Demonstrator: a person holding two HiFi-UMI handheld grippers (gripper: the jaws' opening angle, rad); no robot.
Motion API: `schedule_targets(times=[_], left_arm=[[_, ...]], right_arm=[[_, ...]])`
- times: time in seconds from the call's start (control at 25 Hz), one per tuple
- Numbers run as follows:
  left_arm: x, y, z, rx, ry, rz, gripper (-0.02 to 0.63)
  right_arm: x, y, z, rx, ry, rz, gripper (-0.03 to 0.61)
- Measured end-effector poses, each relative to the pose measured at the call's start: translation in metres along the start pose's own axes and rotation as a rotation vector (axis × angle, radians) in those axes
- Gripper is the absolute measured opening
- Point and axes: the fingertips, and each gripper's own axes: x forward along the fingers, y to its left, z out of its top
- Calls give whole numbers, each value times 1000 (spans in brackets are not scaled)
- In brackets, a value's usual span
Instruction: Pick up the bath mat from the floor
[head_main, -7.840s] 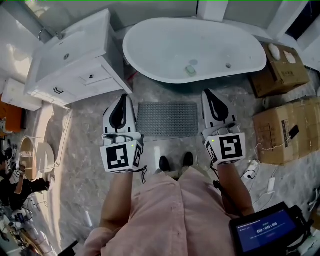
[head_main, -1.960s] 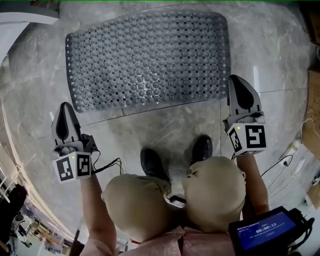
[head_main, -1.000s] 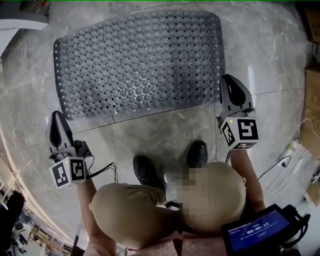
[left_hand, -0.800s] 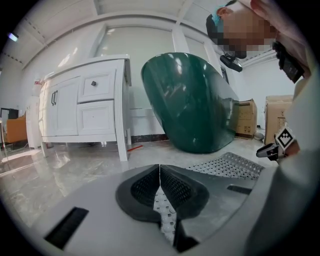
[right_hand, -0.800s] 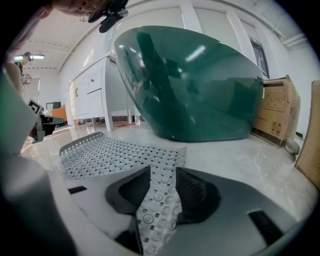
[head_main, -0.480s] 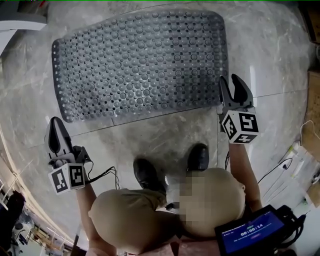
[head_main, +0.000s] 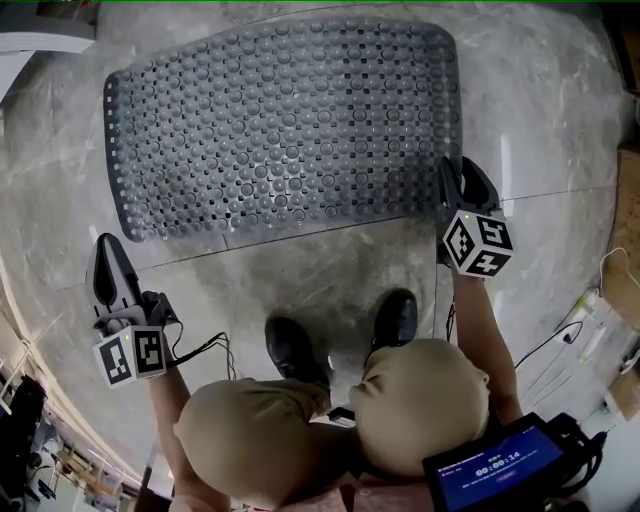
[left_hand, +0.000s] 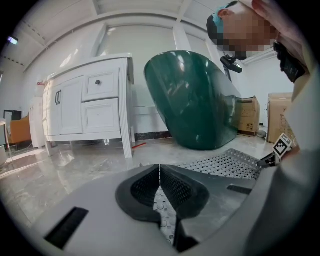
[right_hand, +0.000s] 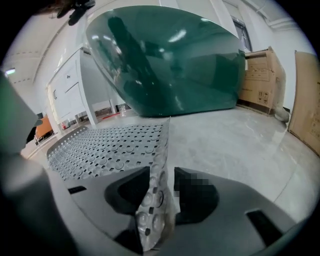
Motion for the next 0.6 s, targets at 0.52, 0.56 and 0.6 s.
schedule_targets(times=[0.52,0.56,0.6], left_arm=[[1,9,-17,-4,4,19,25],[2,8,-20,-12,7,17,25],[2,8,-22,-16,12,17,25]], right_arm=[[9,2,-16,28,43,24,49],[5,-2,-13,24,39,19,46],[2,-3,-10,22,34,16,43]])
